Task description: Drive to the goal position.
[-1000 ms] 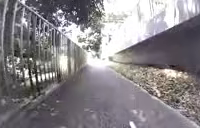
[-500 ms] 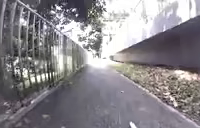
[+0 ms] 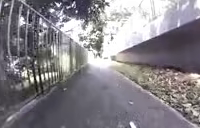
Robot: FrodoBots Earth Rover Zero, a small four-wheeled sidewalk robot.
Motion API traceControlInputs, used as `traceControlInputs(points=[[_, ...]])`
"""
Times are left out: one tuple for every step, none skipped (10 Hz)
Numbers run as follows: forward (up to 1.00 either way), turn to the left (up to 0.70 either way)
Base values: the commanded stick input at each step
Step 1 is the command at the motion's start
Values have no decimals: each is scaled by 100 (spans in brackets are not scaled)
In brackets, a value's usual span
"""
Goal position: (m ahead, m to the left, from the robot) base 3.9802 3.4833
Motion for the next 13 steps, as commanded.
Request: traceControlInputs(points=[[97,0],[98,0],[100,0],[100,0],[100,0],[100,0],[100,0],[100,0],[100,0],[100,0],[100,0],[100,0],[100,0]])
